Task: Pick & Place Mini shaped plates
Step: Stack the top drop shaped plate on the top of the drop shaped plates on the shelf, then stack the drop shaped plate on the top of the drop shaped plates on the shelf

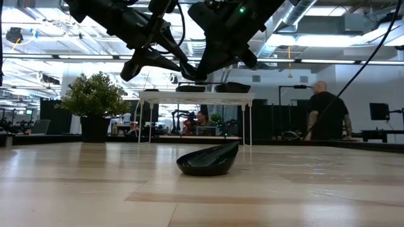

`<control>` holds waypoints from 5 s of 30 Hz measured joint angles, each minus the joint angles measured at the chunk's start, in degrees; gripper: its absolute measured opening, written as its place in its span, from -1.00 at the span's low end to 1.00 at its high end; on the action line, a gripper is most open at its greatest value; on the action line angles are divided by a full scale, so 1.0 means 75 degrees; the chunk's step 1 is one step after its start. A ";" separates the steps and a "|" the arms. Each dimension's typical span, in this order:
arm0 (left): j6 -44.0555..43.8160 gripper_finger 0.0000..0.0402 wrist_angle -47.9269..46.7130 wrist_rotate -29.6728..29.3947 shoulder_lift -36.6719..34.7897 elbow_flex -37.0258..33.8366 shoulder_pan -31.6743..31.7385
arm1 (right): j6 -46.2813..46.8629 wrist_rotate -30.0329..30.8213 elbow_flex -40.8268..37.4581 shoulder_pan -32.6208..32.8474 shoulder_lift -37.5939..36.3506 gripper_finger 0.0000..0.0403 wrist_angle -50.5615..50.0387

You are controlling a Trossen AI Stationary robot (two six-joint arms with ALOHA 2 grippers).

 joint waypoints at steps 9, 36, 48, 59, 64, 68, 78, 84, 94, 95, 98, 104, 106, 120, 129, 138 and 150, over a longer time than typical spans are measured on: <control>0.0045 -0.66 -0.0017 0.0009 0.0000 -0.0006 0.0000 | 0.0009 -0.0006 0.0000 0.0006 0.0000 -1.00 0.0003; 0.0269 -0.95 0.0070 -0.0175 0.0000 -0.0009 0.0000 | -0.0006 -0.0265 0.0006 0.0017 0.0009 -0.54 0.0114; 0.0674 -0.95 -0.0132 -0.0102 -0.0003 0.0012 0.0192 | -0.0447 -0.1013 0.0000 0.0020 -0.1075 -0.22 -0.0399; 0.2144 -0.96 -0.0219 -0.0770 -0.1363 0.0006 0.0268 | -0.1624 -0.0623 0.0000 0.0017 -0.2379 -0.24 -0.1374; 0.3150 -0.97 -0.0679 -0.1734 -0.2630 0.0095 0.0519 | -0.2100 -0.0338 0.0000 -0.0115 -0.2690 -0.26 -0.1426; 0.3773 -0.97 -0.1950 -0.2086 -0.3231 0.0685 0.1159 | -0.2145 -0.0370 0.0000 -0.0331 -0.2702 -0.27 -0.1563; 0.5008 -0.97 -0.3955 -0.1635 -0.2695 0.2473 0.3542 | -0.2405 -0.0417 -0.0060 -0.1234 -0.2611 -0.26 -0.1846; 0.5858 -0.97 -0.4035 0.0277 -0.1683 0.2754 0.5124 | -0.2608 -0.1097 -0.0061 -0.1930 -0.2611 -0.31 -0.1836; 0.6026 -0.97 -0.4009 0.1541 -0.0311 0.2754 0.6476 | -0.2925 -0.1810 -0.0061 -0.2472 -0.2611 -0.38 -0.1827; 0.6085 -0.97 -0.4003 0.1582 -0.0224 0.2754 0.6530 | -0.2928 -0.1810 -0.0061 -0.2497 -0.2611 -0.39 -0.1828; 0.6247 -0.96 -0.3978 0.1580 0.0008 0.2754 0.6653 | -0.2929 -0.1813 -0.0061 -0.2565 -0.2611 -0.39 -0.1827; 0.6255 -0.96 -0.3957 0.1580 0.0163 0.2754 0.6700 | -0.2929 -0.1830 -0.0061 -0.2573 -0.2611 -0.39 -0.1830; 0.6255 -0.95 -0.3944 0.1582 0.0163 0.2757 0.6697 | -0.2927 -0.1830 -0.0061 -0.2570 -0.2611 -0.39 -0.1829; 0.6200 -0.84 -0.4169 0.1734 0.0163 0.2757 0.6700 | -0.2798 -0.1830 -0.0061 -0.2548 -0.2611 -0.39 -0.1824; 0.5859 -0.64 -0.4219 0.1784 0.0116 0.2757 0.6632 | -0.2653 -0.1901 -0.0061 -0.2489 -0.2611 -0.39 -0.1810; 0.5566 -0.61 -0.4662 0.2181 -0.1025 0.2540 0.5298 | -0.2396 -0.2404 -0.0064 -0.1706 -0.2615 -0.39 -0.1918; 0.3035 -0.62 -0.4448 0.0008 -0.2909 0.0810 0.1347 | -0.0660 -0.1204 -0.0752 0.0184 -0.2637 -0.39 -0.0766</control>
